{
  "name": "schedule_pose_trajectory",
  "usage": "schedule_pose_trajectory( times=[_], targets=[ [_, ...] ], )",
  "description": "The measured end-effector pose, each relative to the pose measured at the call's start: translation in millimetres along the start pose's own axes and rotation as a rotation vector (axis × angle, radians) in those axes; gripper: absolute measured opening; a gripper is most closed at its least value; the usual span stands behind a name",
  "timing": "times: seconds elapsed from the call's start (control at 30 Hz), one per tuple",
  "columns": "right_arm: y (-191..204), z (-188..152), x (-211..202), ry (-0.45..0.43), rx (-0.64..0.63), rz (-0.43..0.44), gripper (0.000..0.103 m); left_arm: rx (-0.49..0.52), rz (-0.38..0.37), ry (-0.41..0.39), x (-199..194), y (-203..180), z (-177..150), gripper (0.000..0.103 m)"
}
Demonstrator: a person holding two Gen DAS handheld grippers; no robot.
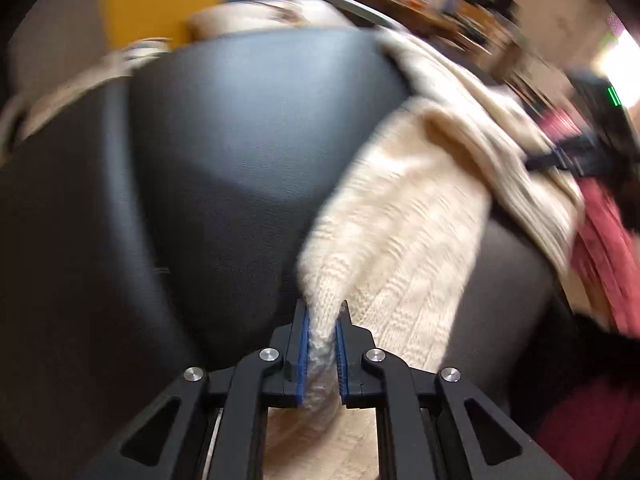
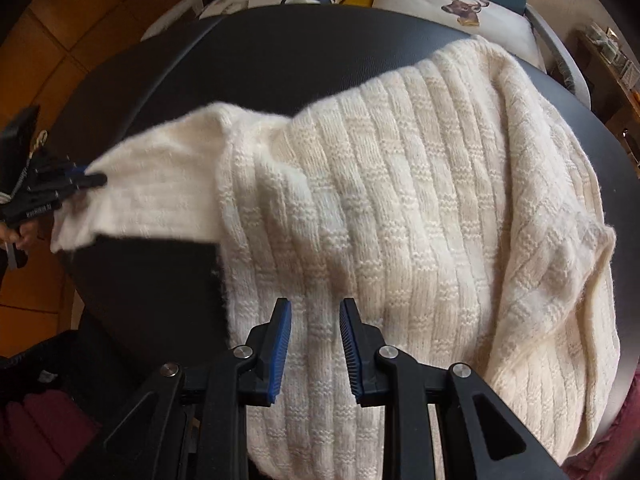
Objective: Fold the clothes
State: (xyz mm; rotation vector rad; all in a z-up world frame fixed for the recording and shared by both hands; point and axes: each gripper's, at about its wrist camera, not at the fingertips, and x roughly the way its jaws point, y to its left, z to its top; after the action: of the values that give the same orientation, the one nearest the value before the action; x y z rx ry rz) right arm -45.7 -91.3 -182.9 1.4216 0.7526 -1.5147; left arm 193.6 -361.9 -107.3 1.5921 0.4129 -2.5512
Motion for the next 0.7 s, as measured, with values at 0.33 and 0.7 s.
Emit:
schedule_pose_trajectory(
  times=[0.33,0.7],
  targets=[
    [14,1,24,-0.002,0.046,0.183,0.028,-0.192,0.295,-0.569,-154,27,51,0.01],
    [-9,0,34,-0.083,0.169,0.385,0.023,0.096,0.283,-0.31,-115,-39,-43,0.011]
  ],
)
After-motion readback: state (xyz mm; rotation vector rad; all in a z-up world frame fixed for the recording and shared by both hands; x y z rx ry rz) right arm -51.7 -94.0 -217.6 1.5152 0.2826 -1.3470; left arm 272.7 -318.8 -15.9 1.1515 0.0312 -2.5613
